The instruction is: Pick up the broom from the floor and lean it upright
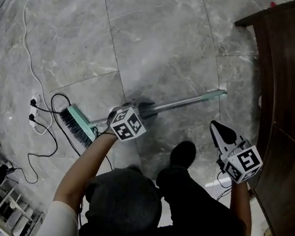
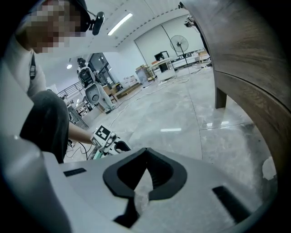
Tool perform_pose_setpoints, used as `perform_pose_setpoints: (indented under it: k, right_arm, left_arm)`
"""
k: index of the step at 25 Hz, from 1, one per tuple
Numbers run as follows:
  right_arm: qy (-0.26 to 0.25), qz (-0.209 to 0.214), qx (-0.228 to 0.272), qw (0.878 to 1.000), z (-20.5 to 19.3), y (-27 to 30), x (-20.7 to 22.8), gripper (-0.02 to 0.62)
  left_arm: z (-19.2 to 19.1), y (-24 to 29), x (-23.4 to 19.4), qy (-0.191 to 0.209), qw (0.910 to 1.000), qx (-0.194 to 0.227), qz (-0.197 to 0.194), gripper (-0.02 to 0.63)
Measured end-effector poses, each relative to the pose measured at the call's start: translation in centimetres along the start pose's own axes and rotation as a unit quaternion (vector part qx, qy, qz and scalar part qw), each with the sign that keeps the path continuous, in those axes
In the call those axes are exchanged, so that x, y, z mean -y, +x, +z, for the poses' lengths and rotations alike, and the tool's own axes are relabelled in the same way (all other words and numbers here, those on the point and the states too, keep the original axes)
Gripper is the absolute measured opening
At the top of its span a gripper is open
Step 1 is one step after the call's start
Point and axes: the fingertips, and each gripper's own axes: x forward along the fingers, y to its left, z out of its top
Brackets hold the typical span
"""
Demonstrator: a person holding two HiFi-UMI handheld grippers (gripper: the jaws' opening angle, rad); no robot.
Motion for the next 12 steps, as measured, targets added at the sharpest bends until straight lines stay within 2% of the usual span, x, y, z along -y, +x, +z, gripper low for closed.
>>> perform_pose_setpoints:
  k: [4, 7, 8, 12]
  right_arm:
    - [0.006, -0.005, 0.001, 1.000, -0.6, 0.4, 0.1, 0.000]
    - [0.004, -0.004, 0.001, 1.000, -0.8, 0.7, -0.4, 0.000]
    - [0.001, -0.003, -0.001, 1.000, -0.9, 0.7, -0.5, 0.000]
    - [-0.007, -0.003, -0.002, 1.000, -0.9, 0.4, -0.5, 0.000]
  left_arm:
    - [-1.3, 1.5, 0.1, 0.024, 0.9996, -0.014, 0.010, 0.153]
    - [-1.6, 1.8, -0.2, 0.042, 0.9986, -0.008, 0.030, 0.116]
    - [-1.6, 1.8, -0.3, 0.042, 0.9985, -0.006, 0.033, 0.089]
    - [-1.3, 1.6, -0.4, 0.026, 0.9991, 0.002, 0.033, 0.080]
